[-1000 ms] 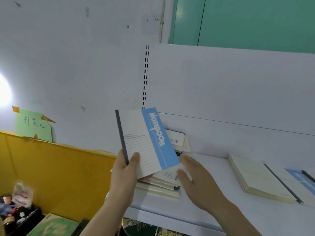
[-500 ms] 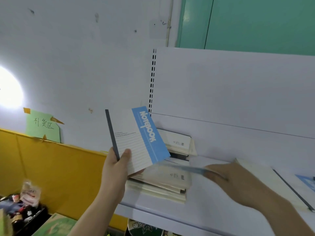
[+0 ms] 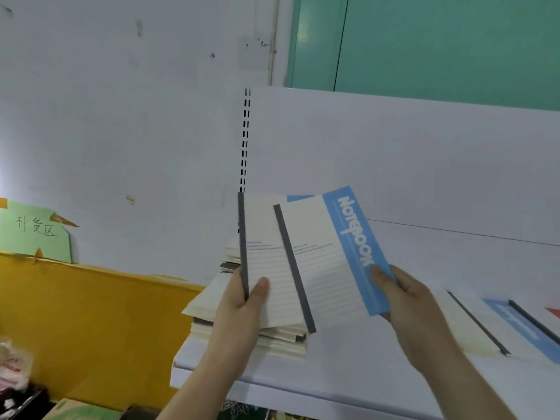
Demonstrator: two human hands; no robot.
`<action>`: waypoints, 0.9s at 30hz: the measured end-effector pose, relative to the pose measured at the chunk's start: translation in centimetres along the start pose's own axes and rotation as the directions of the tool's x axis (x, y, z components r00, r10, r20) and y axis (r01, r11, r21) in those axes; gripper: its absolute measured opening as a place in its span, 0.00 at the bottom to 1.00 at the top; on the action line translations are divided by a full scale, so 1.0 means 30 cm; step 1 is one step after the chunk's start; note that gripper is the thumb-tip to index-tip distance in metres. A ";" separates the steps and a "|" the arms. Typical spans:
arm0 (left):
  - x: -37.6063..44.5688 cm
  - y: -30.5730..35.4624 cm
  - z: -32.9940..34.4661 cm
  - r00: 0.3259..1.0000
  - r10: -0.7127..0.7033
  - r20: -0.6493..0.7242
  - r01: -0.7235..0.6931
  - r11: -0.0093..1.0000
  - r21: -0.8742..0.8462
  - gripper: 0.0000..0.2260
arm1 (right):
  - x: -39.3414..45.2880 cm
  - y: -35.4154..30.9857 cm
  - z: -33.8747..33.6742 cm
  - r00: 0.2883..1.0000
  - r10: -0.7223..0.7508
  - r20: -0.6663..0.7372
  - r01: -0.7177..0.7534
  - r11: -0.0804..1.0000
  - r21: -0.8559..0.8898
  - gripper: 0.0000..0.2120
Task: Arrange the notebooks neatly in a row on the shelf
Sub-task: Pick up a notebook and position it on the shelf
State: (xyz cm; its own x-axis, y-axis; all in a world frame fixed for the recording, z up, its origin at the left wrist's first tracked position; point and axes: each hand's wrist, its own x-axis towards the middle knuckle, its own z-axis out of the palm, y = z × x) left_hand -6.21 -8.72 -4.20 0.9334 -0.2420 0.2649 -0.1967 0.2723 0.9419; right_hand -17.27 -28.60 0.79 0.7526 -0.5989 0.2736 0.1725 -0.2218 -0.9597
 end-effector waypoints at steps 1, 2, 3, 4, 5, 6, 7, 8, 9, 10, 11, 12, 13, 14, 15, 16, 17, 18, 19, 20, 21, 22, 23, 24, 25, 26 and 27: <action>-0.012 -0.005 0.020 1.000 -0.003 0.009 0.003 1.000 -0.013 0.10 | -0.004 0.023 0.019 0.999 -0.006 -0.050 0.004 0.999 -0.034 0.09; -0.026 -0.006 0.039 1.000 -0.005 0.014 0.005 1.000 -0.023 0.10 | -0.009 0.040 0.038 0.997 0.007 -0.076 -0.009 1.000 -0.027 0.09; -0.041 -0.006 0.057 1.000 -0.001 0.018 0.001 1.000 -0.026 0.10 | -0.020 0.051 0.056 0.997 0.032 -0.077 -0.032 0.999 0.011 0.09; -0.057 -0.004 0.074 1.000 0.004 0.020 -0.004 1.000 -0.015 0.09 | -0.033 0.059 0.073 0.996 0.062 -0.068 -0.059 0.998 0.038 0.09; -0.070 0.003 0.092 1.000 0.006 0.020 -0.006 1.000 -0.002 0.09 | -0.048 0.065 0.088 0.995 0.082 -0.063 -0.079 0.996 0.050 0.09; -0.081 0.008 0.106 1.000 0.002 0.023 -0.003 1.000 0.007 0.11 | -0.064 0.072 0.099 0.994 0.084 -0.066 -0.081 0.996 0.042 0.09; -0.088 0.011 0.115 0.999 0.008 0.034 -0.008 1.000 0.008 0.12 | -0.074 0.077 0.111 0.995 0.070 -0.073 -0.068 0.997 0.023 0.08; -0.095 0.007 0.131 0.998 0.007 0.056 -0.008 1.000 0.005 0.11 | -0.085 0.084 0.107 0.995 0.046 -0.091 -0.046 0.999 0.005 0.08; -0.101 0.004 0.139 0.997 -0.001 0.082 0.002 1.000 -0.009 0.10 | -0.095 0.087 0.097 0.995 0.017 -0.102 -0.019 1.000 -0.017 0.07; -0.105 0.005 0.135 0.992 -0.024 0.127 0.030 0.999 -0.046 0.09 | -0.100 0.082 0.088 0.995 -0.008 -0.100 0.004 0.999 -0.046 0.06; -0.108 0.002 0.137 0.977 -0.068 0.201 0.089 0.991 -0.099 0.10 | -0.106 0.078 0.065 0.994 -0.016 -0.107 0.007 0.997 -0.083 0.05; -0.111 -0.003 0.147 0.950 -0.116 0.289 0.161 0.977 -0.139 0.12 | -0.111 0.079 0.029 0.992 -0.016 -0.122 0.002 0.993 -0.116 0.04; -0.113 -0.012 0.161 0.918 -0.153 0.366 0.221 0.963 -0.152 0.13 | -0.117 0.081 -0.009 0.991 -0.016 -0.134 -0.003 0.990 -0.143 0.05; -0.115 -0.021 0.180 0.889 -0.178 0.421 0.261 0.954 -0.147 0.14 | -0.128 0.082 -0.047 0.990 -0.018 -0.138 -0.006 0.985 -0.170 0.05; -0.119 -0.029 0.209 0.868 -0.195 0.457 0.288 0.947 -0.144 0.14 | -0.141 0.085 -0.087 0.990 -0.020 -0.140 -0.009 0.979 -0.205 0.06; -0.126 -0.038 0.243 0.853 -0.202 0.480 0.305 0.941 -0.146 0.14 | -0.155 0.089 -0.125 0.990 -0.022 -0.143 -0.013 0.971 -0.239 0.06; -0.135 -0.047 0.283 0.839 -0.206 0.504 0.318 0.937 -0.145 0.14 | -0.170 0.094 -0.162 0.989 -0.024 -0.149 -0.017 0.965 -0.264 0.06; -0.145 -0.057 0.325 0.822 -0.209 0.530 0.327 0.935 -0.138 0.14 | -0.183 0.101 -0.202 0.987 -0.025 -0.159 -0.021 0.958 -0.285 0.05; -0.158 -0.065 0.371 0.803 -0.213 0.557 0.336 0.933 -0.127 0.14 | -0.196 0.109 -0.246 0.985 -0.032 -0.168 -0.021 0.951 -0.309 0.06; -0.176 -0.069 0.420 0.784 -0.215 0.582 0.342 0.932 -0.116 0.13 | -0.207 0.121 -0.297 0.983 -0.040 -0.180 -0.023 0.942 -0.334 0.07; -0.196 -0.072 0.471 0.771 -0.221 0.598 0.348 0.931 -0.105 0.12 | -0.219 0.128 -0.350 0.980 -0.044 -0.192 -0.029 0.932 -0.361 0.09; -0.218 -0.074 0.525 0.768 -0.232 0.597 0.355 0.930 -0.095 0.11 | -0.230 0.136 -0.405 0.977 -0.045 -0.210 -0.040 0.922 -0.386 0.11; -0.242 -0.073 0.581 0.776 -0.244 0.581 0.356 0.931 -0.084 0.09 | -0.243 0.142 -0.462 0.970 -0.044 -0.237 -0.057 0.914 -0.402 0.13; -0.266 -0.071 0.638 0.791 -0.252 0.557 0.344 0.937 -0.065 0.09 | -0.256 0.147 -0.523 0.962 -0.049 -0.268 -0.072 0.904 -0.422 0.13; -0.289 -0.073 0.694 0.806 -0.255 0.534 0.324 0.945 -0.038 0.08 | -0.264 0.154 -0.585 0.954 -0.060 -0.295 -0.084 0.888 -0.452 0.13; -0.313 -0.075 0.751 0.815 -0.252 0.522 0.303 0.953 -0.012 0.08 | -0.272 0.157 -0.643 0.947 -0.074 -0.313 -0.095 0.865 -0.493 0.13; -0.338 -0.079 0.810 0.820 -0.245 0.518 0.282 0.959 0.008 0.08 | -0.278 0.159 -0.702 0.943 -0.090 -0.322 -0.102 0.840 -0.534 0.16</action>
State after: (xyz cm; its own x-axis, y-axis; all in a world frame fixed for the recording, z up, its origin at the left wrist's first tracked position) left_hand -22.49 -29.53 -4.09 0.6579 -0.7473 0.0933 0.0719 0.1857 0.9800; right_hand -36.09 -40.86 -4.73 0.4895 -0.7922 0.3643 -0.2713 -0.5354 -0.7998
